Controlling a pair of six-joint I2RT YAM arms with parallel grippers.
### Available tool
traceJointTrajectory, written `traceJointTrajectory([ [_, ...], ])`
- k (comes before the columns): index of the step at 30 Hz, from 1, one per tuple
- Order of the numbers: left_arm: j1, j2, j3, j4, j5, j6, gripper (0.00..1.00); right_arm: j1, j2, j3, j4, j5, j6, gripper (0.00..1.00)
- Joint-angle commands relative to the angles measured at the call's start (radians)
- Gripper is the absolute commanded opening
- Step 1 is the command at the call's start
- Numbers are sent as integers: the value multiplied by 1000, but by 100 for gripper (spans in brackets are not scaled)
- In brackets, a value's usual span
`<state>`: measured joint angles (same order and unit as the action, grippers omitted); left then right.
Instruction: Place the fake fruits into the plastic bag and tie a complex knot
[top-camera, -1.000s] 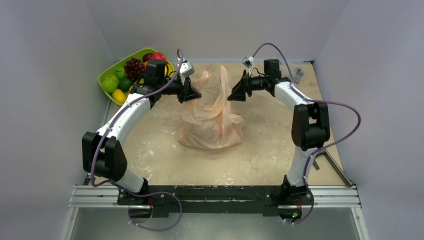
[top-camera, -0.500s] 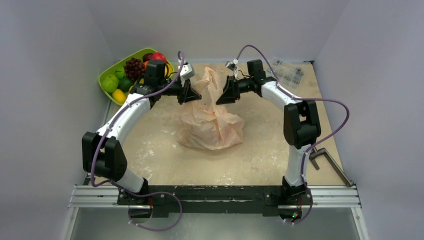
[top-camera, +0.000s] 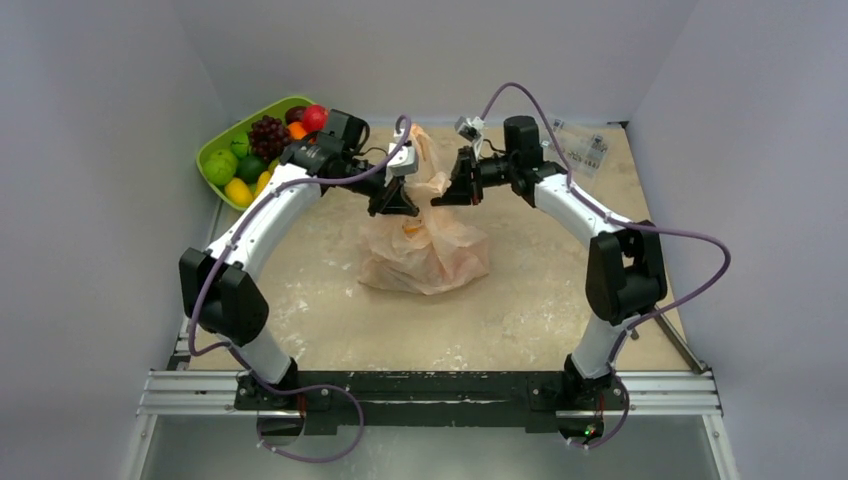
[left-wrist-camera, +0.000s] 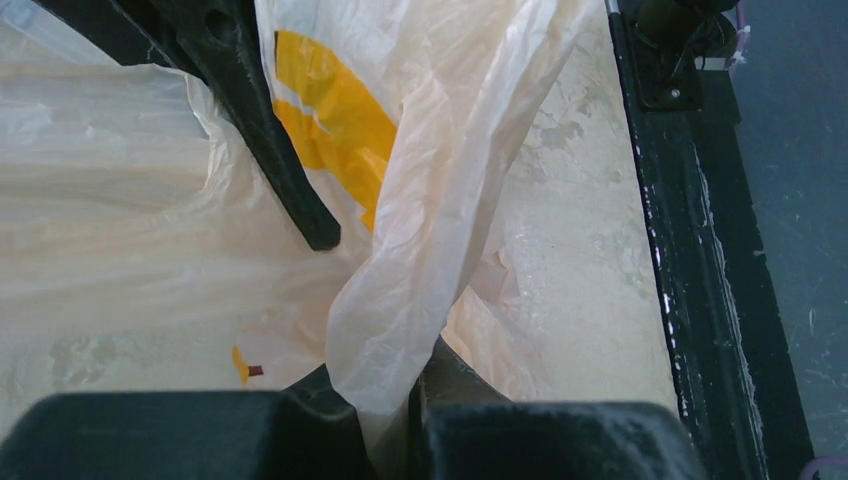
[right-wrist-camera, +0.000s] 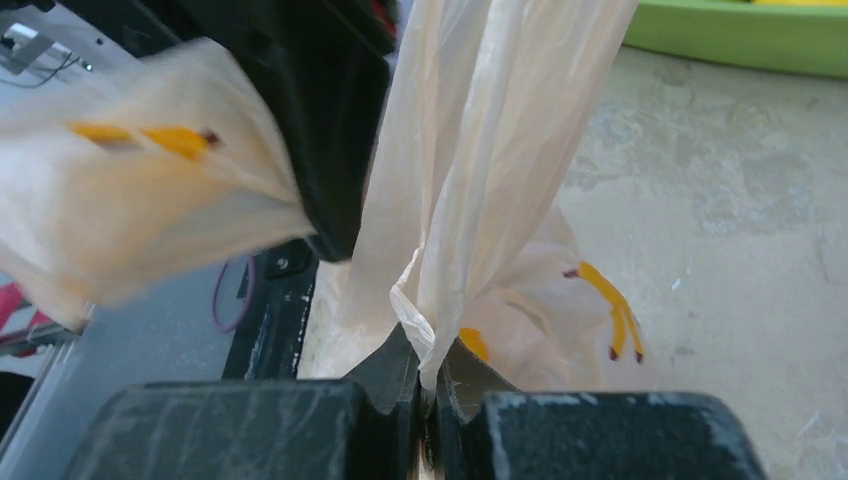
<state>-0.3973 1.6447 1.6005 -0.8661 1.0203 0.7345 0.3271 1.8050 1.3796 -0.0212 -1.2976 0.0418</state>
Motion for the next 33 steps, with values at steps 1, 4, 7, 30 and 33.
traceJointTrajectory([
  [1,-16,69,72,-70,-2,18,3,39,-44,44,-156,-1,-215,12],
  [4,-11,64,49,-13,18,-36,2,42,-63,34,-184,-10,-256,36],
  [7,-9,38,-8,72,17,-91,2,49,-83,4,-147,-1,-249,57],
  [30,11,73,30,46,17,-194,1,72,-176,-231,473,119,158,13],
  [33,2,80,24,42,13,-186,1,76,-175,-218,445,91,138,49],
])
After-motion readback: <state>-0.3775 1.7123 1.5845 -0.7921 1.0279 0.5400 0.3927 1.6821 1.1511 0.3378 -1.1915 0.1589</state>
